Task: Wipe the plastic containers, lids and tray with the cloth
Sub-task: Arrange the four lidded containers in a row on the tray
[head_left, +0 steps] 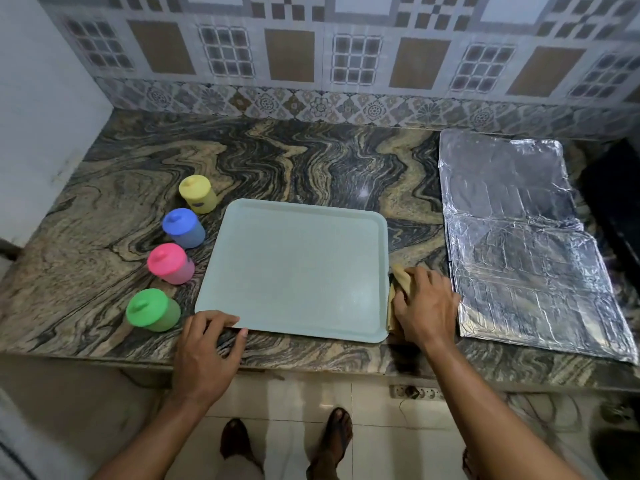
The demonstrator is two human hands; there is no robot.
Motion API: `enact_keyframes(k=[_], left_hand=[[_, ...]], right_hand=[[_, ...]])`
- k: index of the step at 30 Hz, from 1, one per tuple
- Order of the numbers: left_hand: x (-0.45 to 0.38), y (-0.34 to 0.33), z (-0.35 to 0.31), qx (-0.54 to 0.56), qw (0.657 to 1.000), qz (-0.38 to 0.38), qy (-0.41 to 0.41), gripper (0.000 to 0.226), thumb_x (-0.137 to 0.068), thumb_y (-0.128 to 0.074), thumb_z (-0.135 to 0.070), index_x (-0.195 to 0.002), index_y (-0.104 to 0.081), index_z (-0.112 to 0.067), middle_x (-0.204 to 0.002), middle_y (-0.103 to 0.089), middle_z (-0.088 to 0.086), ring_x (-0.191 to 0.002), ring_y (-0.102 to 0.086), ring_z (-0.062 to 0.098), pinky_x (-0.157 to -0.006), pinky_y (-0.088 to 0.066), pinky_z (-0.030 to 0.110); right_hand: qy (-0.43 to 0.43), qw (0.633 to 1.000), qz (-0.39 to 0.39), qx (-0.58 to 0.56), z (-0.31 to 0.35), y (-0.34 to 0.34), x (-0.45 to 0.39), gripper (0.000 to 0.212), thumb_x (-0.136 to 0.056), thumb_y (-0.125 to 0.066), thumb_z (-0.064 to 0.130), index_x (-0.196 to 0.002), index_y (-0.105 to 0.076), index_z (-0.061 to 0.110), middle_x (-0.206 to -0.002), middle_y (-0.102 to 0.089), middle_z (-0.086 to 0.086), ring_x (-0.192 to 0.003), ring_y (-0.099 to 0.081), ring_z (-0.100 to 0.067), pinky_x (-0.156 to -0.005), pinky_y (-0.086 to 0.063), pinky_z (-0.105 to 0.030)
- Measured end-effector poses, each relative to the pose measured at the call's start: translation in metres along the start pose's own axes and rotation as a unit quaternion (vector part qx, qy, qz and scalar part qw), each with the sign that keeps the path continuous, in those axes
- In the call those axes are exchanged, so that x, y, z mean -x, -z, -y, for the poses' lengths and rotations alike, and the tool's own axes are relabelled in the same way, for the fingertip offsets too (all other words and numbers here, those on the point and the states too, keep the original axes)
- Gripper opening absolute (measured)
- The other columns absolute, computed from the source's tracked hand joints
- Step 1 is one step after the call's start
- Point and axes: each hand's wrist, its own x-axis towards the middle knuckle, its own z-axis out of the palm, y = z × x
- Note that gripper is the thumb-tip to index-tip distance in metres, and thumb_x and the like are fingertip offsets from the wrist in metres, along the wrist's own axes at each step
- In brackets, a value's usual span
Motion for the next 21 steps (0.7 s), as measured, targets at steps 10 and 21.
enact_keyframes(k=[10, 21], left_hand=[[0.008, 0.060, -0.009, -0.016, 0.987, -0.138, 0.076, 0.041, -0.085, -0.069, -0.032, -0.122, -0.069, -0.013, -0.117, -0.051, 0.008, -0.112, -0.058, 0.034, -0.101, -0.050, 0.047], [-0.024, 0.090, 0.073, -0.032, 0.986, -0.084, 0.138, 0.078, -0.066, -0.093, -0.037, -0.137, -0.065, -0.021, -0.124, -0.054, 0.007, -0.117, -0.060, 0.030, -0.102, -0.050, 0.042]], right_hand=[[0.172, 0.976, -0.025, -0.130, 0.109, -0.005, 0.009, 0.043, -0.085, -0.063, 0.042, -0.123, -0.066, 0.023, -0.117, -0.059, -0.004, -0.115, -0.054, -0.030, -0.093, -0.040, -0.045], [0.346, 0.908, 0.155, -0.179, 0.324, -0.077, 0.034, 0.062, -0.085, -0.068, 0.031, -0.145, -0.055, 0.020, -0.121, -0.060, -0.013, -0.106, -0.056, -0.040, -0.081, -0.051, -0.050]])
